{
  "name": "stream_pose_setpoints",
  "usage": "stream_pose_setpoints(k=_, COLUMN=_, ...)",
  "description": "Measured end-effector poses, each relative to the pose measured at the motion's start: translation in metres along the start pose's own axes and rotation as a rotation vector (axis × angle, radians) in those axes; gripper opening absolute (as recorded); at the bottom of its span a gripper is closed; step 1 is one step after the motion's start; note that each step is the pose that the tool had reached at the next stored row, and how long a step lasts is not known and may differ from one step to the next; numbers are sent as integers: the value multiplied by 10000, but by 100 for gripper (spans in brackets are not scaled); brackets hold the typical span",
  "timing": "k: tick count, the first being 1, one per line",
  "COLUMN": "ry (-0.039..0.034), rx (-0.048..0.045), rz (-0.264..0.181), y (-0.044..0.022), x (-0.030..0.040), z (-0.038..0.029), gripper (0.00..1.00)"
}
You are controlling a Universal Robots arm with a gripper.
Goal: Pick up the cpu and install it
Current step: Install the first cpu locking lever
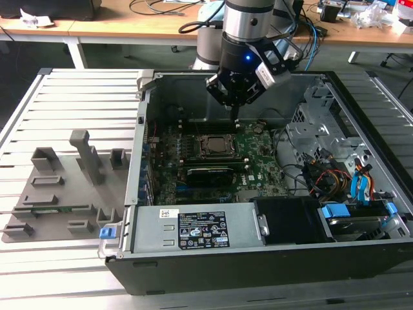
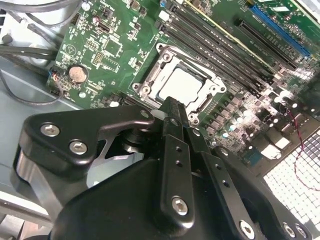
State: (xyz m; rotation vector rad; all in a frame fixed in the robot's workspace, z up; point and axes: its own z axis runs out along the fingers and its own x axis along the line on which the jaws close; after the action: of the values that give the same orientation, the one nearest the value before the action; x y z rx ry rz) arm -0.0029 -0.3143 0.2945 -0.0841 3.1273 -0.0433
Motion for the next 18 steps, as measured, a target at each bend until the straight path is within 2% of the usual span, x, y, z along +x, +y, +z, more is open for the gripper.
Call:
stream_pose_setpoints(k=10, ry=0, rx=0, rz=1, y=10, x=178, z=-2, gripper=11)
stream_pose_setpoints(k=12, ry=-1, rx=-1, rz=1, y=10, x=192, z=-2, gripper=11)
stream_pose_setpoints(k=18, ry=0, rx=0, rz=0, y=20, x=320, z=-4, gripper=11)
